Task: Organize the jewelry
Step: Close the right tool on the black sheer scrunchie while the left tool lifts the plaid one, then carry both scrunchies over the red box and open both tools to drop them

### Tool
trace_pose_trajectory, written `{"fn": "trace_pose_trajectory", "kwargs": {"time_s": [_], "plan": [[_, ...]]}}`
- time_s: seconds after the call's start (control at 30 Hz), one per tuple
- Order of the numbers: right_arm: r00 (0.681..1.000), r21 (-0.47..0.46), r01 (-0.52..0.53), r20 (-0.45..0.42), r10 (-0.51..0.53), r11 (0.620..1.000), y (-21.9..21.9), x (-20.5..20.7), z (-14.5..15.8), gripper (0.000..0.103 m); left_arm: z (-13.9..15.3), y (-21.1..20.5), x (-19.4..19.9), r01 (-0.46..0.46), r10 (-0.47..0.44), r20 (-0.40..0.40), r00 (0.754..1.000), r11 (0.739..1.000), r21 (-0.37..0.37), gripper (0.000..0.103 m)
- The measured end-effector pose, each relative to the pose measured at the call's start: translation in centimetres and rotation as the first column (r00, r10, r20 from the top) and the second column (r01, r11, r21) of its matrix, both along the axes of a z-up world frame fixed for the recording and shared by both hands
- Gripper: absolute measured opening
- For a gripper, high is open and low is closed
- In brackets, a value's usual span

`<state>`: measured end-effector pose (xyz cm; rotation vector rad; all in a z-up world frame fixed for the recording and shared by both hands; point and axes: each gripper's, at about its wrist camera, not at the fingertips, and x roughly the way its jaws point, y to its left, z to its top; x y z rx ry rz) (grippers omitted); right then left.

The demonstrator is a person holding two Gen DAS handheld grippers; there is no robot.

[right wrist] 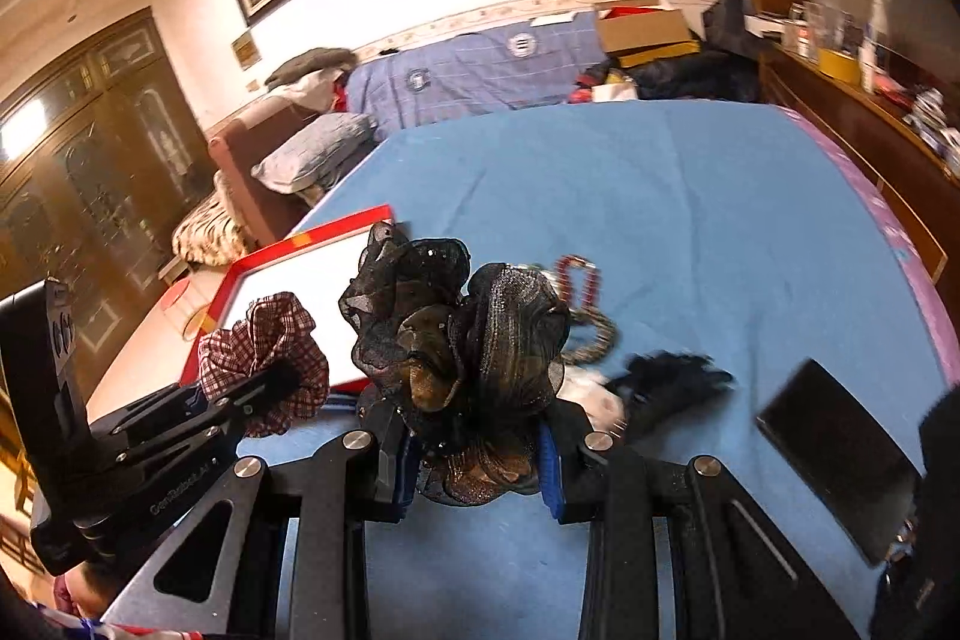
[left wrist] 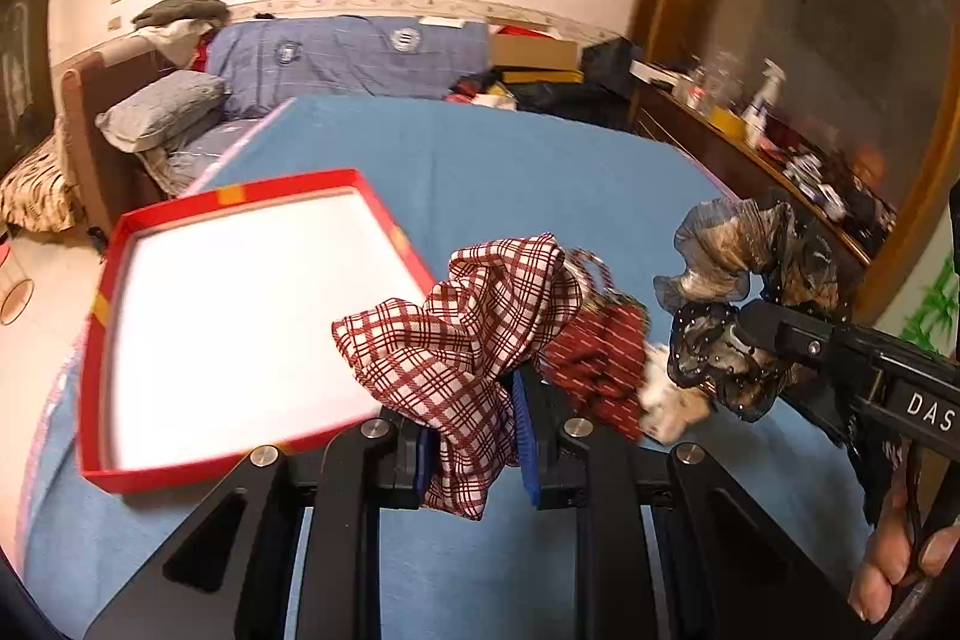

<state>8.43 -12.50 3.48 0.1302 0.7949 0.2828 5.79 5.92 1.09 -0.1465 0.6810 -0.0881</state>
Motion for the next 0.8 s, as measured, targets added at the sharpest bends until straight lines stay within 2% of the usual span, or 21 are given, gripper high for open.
{"fn": "trace_pose_trajectory", "kwargs": {"time_s": [0.4, 0.6, 0.8], "plan": [[0.994, 0.001, -0.104, -0.020, 0.104, 0.995, 7.1, 5.5, 0.4, 0.034, 1.4, 8.8, 2.6, -0.148, 0.147, 0.020, 0.989, 0.989, 0.016, 0.021], [0.988, 0.011, -0.146, -0.051, 0.146, 0.989, 10.8, 9.6, -0.4, 0.035, 1.3, 13.5, 4.8, -0.207, 0.207, 0.001, 0.978, 0.978, 0.022, 0.021], [0.979, 0.018, -0.181, -0.095, 0.182, 0.983, 14.8, 13.7, -1.6, 0.035, 0.3, 16.8, 8.4, -0.217, 0.219, -0.058, 0.974, 0.976, 0.029, 0.021]]}}
